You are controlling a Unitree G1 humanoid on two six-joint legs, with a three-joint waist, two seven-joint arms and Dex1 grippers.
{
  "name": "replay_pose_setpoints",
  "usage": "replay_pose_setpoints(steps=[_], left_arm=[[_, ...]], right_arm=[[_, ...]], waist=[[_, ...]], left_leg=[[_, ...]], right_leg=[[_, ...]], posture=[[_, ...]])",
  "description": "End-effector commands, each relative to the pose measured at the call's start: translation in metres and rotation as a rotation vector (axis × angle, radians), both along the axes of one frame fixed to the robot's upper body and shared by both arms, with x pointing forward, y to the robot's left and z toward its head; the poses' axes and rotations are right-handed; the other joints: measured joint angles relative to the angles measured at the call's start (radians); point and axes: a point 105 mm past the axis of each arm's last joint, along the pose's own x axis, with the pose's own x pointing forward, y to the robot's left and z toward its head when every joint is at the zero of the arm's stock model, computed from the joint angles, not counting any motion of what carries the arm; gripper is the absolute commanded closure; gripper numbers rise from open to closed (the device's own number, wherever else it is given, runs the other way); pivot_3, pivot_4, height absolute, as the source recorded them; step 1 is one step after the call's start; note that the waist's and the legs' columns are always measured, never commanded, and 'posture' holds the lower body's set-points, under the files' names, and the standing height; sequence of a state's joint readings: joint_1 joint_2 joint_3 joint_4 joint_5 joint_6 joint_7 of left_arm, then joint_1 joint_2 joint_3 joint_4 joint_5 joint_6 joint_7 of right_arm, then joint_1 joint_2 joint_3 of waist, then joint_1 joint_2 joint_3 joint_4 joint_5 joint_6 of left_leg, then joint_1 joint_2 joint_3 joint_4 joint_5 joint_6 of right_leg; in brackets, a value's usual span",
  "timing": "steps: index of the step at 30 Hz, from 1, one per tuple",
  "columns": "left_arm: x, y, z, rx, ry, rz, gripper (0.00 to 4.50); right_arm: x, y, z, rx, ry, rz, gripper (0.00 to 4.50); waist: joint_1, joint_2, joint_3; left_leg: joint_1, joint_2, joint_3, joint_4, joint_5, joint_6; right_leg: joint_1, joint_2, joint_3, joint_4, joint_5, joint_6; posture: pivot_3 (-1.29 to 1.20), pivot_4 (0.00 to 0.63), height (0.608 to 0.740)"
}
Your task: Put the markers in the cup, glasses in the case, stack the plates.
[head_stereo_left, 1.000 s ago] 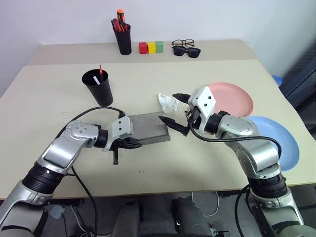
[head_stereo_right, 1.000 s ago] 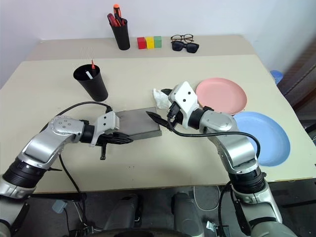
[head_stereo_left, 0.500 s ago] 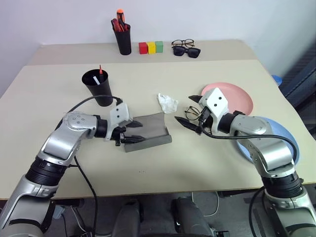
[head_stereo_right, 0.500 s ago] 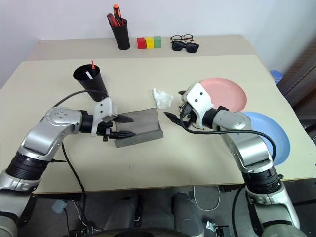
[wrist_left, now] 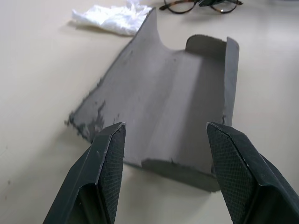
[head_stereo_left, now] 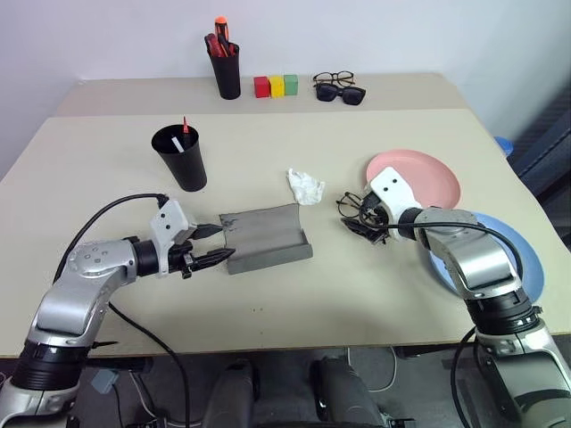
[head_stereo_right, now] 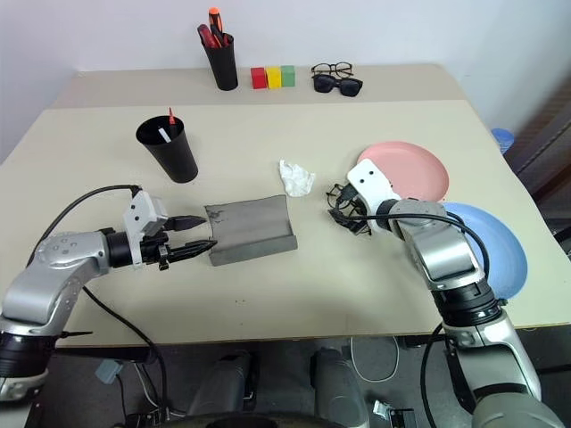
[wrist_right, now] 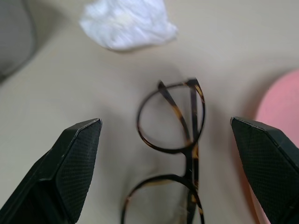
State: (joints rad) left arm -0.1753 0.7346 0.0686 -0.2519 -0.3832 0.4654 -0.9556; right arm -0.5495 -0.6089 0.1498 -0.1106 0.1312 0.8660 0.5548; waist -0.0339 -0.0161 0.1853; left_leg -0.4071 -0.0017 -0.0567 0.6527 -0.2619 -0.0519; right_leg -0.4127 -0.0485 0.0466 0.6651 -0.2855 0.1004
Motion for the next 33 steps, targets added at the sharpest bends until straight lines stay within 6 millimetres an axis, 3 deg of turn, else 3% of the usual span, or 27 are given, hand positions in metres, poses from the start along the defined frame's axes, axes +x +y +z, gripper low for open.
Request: replay_pose_setpoints(steps=[1,7,28,31,33], left_arm=[[-0.002,-0.003,0.014,-0.021,-0.068,-0.004,1.72],[-0.003,-0.010,0.015,-0.030,-0.075,-0.008,1.72],[-0.003,-0.019,0.016,-0.046,-0.076,-0.054,1.72],[-0.004,-0.020,0.014,-0.034,-0.075,-0.062,1.67],[-0.004,-0.020,0.013,-0.029,-0.076,-0.065,1.67]], right_arm=[[0.003,-0.004,0.014,-0.011,-0.013,-0.041,0.00],[0.001,-0.003,0.021,-0.019,0.016,-0.077,0.00],[-0.001,-0.003,0.017,-0.034,0.058,-0.125,0.00],[0.000,-0.003,0.018,-0.033,0.055,-0.127,0.85],[0.000,-0.004,0.017,-0.033,0.054,-0.128,1.78]], waist=[[0.000,0.000,0.000],[-0.003,0.000,0.000],[-0.005,0.000,0.000],[-0.006,0.000,0.000],[-0.006,0.000,0.000]], left_leg=[[0.000,0.000,0.000,0.000,0.000,0.000],[0.000,0.000,0.000,0.000,0.000,0.000],[0.000,0.000,0.000,0.000,0.000,0.000],[0.000,0.000,0.000,0.000,0.000,0.000],[0.000,0.000,0.000,0.000,0.000,0.000]], right_leg=[[0.000,0.000,0.000,0.000,0.000,0.000],[0.000,0.000,0.000,0.000,0.000,0.000],[0.000,0.000,0.000,0.000,0.000,0.000],[0.000,0.000,0.000,0.000,0.000,0.000],[0.000,0.000,0.000,0.000,0.000,0.000]], posture=[[0.00,0.150,0.740],[0.00,0.150,0.740],[0.00,0.150,0.740],[0.00,0.150,0.740],[0.00,0.150,0.740]])
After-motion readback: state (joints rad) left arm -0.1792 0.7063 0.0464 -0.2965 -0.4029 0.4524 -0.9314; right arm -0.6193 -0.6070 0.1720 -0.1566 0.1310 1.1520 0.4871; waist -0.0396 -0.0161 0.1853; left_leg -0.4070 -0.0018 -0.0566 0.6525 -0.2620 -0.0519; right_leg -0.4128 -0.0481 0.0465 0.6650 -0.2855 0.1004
